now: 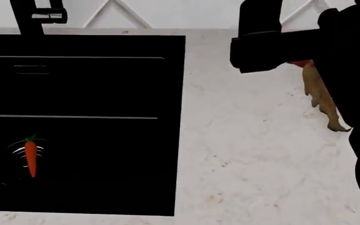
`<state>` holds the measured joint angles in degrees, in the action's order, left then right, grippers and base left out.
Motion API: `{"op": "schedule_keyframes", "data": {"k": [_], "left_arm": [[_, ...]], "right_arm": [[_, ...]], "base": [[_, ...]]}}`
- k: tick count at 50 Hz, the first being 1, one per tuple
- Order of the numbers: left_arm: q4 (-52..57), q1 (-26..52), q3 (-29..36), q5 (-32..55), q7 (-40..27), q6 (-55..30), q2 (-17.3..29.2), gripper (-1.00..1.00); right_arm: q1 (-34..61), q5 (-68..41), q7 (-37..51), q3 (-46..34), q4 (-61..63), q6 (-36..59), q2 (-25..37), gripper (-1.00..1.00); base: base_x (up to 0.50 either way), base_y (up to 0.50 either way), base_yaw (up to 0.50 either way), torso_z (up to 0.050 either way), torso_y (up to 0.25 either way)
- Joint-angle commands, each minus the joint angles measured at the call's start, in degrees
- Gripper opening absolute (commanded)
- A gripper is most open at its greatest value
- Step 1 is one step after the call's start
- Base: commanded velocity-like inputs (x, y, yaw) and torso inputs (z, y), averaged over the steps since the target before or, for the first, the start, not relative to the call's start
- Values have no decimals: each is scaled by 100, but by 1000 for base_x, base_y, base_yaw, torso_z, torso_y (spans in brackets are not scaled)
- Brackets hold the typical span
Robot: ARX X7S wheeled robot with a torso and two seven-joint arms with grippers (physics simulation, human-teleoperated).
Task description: Pick the fish from the counter and place it in the sink
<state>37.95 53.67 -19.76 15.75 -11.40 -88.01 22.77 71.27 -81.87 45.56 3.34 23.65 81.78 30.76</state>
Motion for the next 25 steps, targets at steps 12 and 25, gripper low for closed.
{"op": "schedule_keyframes", "data": {"k": [12,25], "left_arm": [[-10,104,-61,63,-77,-83,-68,100],[-102,70,-72,133,-132,30,-58,100]], "right_arm": [[-68,-33,-89,-32,-29,-197,51,100],[-86,-53,-45,-155,-84,-236,109,100]], "base": [[311,-102,0,0,1],[226,2,0,0,1]]}}
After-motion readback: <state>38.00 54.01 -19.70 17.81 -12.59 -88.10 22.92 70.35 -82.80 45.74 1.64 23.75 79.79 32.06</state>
